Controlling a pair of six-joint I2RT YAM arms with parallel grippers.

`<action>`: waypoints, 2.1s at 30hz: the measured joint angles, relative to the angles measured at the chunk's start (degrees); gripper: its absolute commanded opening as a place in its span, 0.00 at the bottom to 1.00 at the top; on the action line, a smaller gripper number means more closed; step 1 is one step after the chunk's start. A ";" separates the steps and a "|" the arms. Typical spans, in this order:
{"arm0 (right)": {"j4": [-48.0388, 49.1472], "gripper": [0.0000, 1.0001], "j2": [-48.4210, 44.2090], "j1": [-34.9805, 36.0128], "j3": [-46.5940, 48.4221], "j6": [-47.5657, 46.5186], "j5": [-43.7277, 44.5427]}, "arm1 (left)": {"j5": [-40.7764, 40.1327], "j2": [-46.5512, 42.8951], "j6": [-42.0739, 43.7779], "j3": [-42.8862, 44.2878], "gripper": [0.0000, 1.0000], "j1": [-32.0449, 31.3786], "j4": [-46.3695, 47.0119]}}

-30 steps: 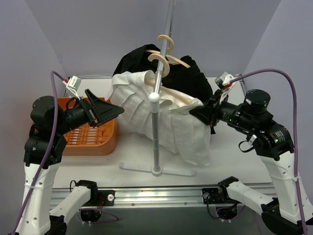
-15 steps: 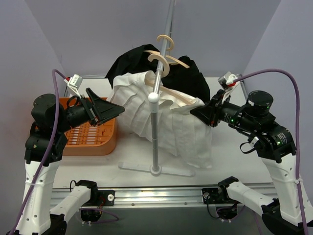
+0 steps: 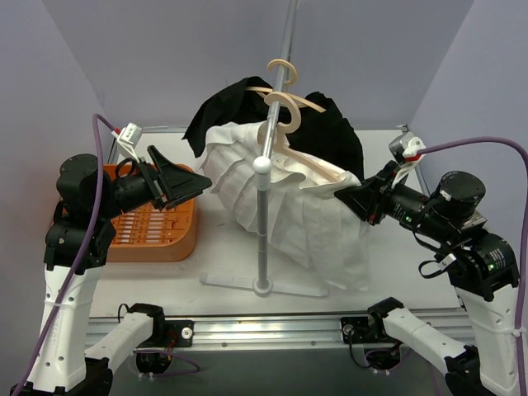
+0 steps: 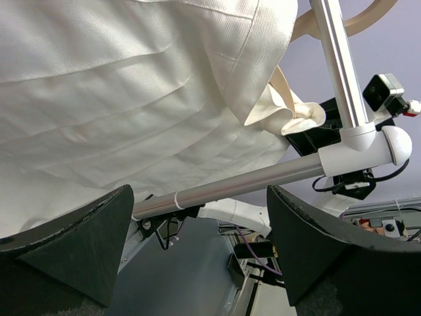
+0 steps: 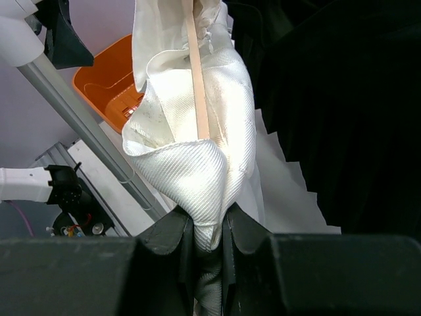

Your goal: Remove the skirt from the hanger

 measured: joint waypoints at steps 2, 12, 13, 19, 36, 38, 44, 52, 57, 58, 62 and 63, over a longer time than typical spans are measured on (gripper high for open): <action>-0.24 0.00 -0.24 0.00 0.00 -0.02 0.31 | -0.02 0.59 0.15 0.44 0.91 0.02 0.00; -2.67 0.00 -1.40 0.02 0.02 0.39 3.43 | 0.00 1.53 2.01 1.66 0.92 0.04 -0.37; -2.95 0.00 -1.40 0.02 0.02 0.55 3.74 | 0.02 1.68 2.16 1.66 0.92 0.04 -0.37; -4.31 0.00 -2.12 0.07 0.11 1.49 5.25 | 0.09 2.71 3.10 1.66 0.92 0.07 -0.42; -14.75 0.00 -4.33 0.07 1.46 2.97 6.95 | -7.37 4.61 5.84 2.27 0.88 0.11 -1.55; -15.21 0.00 -3.08 0.07 0.66 2.93 6.01 | -8.31 4.42 5.79 1.01 0.87 -0.20 -0.90; -15.04 0.00 3.19 0.07 -2.38 2.51 3.37 | -9.86 5.18 1.18 -3.48 0.83 -0.83 0.55; -8.46 0.00 10.51 0.66 -5.33 2.29 0.90 | -10.23 7.54 -10.27 -4.20 0.82 -0.87 1.53; -5.01 0.00 13.90 3.21 -5.16 1.81 0.61 | -10.84 7.67 -16.81 -4.28 0.82 -1.01 3.80; -4.66 0.00 14.71 4.48 -5.05 1.55 1.01 | -10.93 7.63 -18.03 -4.48 0.82 -1.14 4.96; -2.54 0.00 16.59 11.82 -4.79 1.55 4.07 | -11.10 7.63 -20.48 -4.81 0.82 -1.27 7.15; -2.10 0.00 16.52 12.76 -4.81 1.84 4.31 | -11.10 7.65 -20.85 -4.83 0.82 -1.31 7.54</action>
